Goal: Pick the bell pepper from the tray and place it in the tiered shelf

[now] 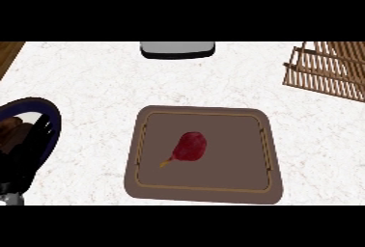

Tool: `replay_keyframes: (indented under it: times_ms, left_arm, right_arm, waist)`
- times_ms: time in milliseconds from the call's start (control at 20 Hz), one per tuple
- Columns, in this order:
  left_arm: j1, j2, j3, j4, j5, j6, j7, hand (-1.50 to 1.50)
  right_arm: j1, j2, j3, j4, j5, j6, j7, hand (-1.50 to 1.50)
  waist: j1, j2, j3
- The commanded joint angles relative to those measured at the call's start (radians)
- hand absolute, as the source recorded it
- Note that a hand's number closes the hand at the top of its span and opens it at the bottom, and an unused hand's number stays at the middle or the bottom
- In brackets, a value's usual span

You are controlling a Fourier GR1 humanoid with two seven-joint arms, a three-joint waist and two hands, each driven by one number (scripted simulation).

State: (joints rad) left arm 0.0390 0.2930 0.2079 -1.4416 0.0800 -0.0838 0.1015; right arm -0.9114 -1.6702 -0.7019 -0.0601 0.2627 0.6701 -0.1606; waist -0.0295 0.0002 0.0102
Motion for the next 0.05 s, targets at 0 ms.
replay_keyframes:
  times_ms: [0]
  left_arm:
    - [0.020,0.024,0.028,-0.001,0.023,-0.019,0.011,0.00]
  right_arm:
    - [0.063,-0.080,-0.014,0.035,-0.011,0.084,-0.033,-1.50]
  waist:
    - [-0.012,-0.005,0.003]
